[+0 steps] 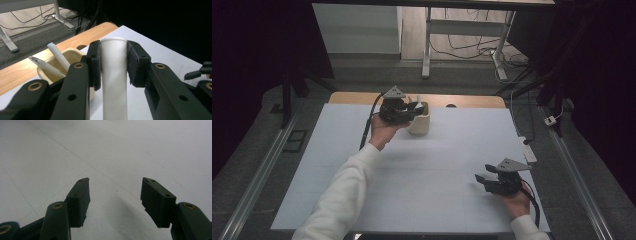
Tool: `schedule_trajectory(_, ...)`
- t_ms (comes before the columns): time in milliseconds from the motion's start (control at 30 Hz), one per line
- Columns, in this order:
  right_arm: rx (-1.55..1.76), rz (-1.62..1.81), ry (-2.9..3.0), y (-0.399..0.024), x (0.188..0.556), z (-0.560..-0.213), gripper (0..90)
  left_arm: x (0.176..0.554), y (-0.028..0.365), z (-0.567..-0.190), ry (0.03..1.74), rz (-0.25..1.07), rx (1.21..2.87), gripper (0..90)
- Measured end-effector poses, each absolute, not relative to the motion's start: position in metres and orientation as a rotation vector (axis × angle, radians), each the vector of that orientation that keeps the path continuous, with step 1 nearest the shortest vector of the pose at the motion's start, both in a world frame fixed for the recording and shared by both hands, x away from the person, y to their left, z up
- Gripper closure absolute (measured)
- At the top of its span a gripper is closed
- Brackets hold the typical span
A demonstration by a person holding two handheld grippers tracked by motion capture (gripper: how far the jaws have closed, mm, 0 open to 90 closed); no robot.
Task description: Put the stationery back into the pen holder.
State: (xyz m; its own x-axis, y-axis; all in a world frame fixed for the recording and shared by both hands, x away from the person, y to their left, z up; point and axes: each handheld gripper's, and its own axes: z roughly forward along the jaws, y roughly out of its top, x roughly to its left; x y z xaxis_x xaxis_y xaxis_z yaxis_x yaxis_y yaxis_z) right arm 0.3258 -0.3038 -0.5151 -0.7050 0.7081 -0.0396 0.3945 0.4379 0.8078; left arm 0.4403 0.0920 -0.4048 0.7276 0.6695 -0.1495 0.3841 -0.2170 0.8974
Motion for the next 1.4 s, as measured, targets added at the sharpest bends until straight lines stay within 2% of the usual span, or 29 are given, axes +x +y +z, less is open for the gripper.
schedule_trajectory(1400, 0.951, 1.134, 2.331, -0.306, 0.327, -0.518, 40.3, 0.517, 0.077, -0.419, 0.929, 0.367, 1.782, 65.6)
